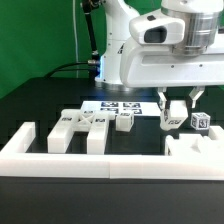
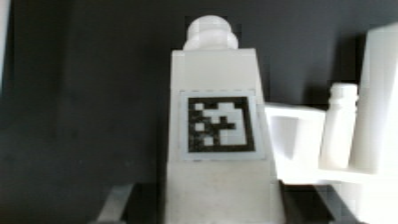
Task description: Assemble chair
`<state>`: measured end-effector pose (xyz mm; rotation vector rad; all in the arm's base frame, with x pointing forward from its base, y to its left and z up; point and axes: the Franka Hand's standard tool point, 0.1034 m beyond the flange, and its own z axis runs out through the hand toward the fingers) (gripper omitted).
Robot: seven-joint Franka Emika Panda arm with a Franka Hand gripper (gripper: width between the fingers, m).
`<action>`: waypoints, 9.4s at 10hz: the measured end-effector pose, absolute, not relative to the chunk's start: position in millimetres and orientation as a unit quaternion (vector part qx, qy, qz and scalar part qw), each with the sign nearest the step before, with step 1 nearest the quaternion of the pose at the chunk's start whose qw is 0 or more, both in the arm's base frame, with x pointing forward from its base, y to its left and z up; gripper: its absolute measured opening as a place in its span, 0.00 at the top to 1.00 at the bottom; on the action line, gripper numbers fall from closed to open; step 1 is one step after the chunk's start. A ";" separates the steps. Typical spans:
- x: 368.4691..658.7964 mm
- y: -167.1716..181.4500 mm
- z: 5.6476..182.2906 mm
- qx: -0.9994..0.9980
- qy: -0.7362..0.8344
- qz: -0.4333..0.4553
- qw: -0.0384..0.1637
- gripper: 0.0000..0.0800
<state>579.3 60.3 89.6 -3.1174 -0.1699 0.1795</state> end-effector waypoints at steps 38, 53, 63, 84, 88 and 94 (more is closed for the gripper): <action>626.9 128.3 94.4 -0.960 -0.084 -0.266 0.030 0.64; 621.1 123.4 93.6 -0.946 -0.106 -0.306 0.022 0.19; 628.8 119.1 104.8 -0.973 -0.120 -0.198 0.017 0.19; 644.0 120.9 89.4 -0.995 -0.091 0.048 0.016 0.63; 638.9 123.6 90.0 -0.994 0.102 0.036 0.008 0.63; 637.8 124.6 90.0 -0.946 0.323 0.018 0.008 0.63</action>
Offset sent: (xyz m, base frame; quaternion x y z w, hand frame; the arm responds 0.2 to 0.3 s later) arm 0.0045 0.0026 0.0302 0.0188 0.1074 0.0145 0.9939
